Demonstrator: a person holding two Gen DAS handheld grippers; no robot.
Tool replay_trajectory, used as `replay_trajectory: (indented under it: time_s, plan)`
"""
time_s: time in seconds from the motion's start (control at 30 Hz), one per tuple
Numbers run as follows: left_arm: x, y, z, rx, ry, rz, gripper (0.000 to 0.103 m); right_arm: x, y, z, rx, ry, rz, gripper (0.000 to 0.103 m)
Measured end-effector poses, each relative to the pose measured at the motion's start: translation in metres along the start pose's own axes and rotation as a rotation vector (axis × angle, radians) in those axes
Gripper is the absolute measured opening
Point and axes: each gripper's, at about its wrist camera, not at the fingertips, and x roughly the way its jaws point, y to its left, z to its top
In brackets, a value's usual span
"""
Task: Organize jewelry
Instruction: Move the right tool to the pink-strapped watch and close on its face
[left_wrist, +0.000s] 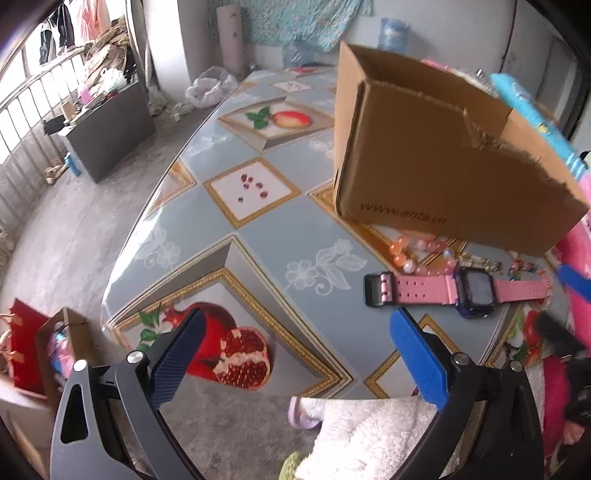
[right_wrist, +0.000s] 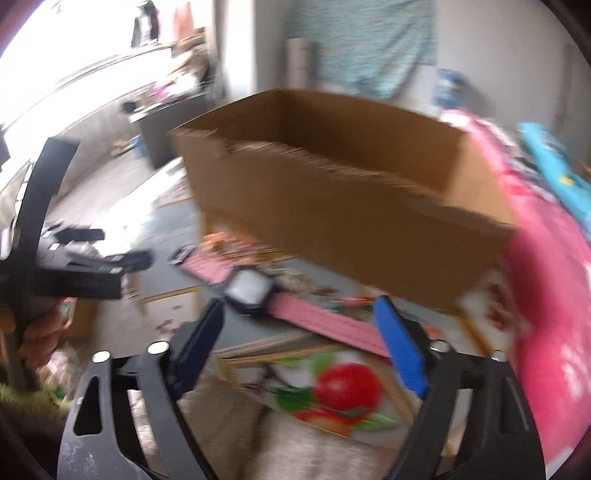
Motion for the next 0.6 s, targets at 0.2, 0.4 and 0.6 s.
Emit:
replay_trajectory:
  time_s: [0.2, 0.4, 0.6]
  plan:
    - [-0.009, 0.022, 0.001, -0.043, -0.083, -0.189, 0.097, 0.036, 0.019, 0.013, -0.112, 0.030, 0.054, 0.062]
    - [-0.006, 0.029, 0.003, -0.125, -0.065, -0.264, 0.097, 0.061, 0.029, 0.011, -0.218, 0.101, 0.066, 0.053]
    - [-0.012, 0.006, -0.002, 0.038, -0.104, -0.214, 0.097, 0.060, 0.031, 0.015, -0.244, 0.133, 0.109, 0.051]
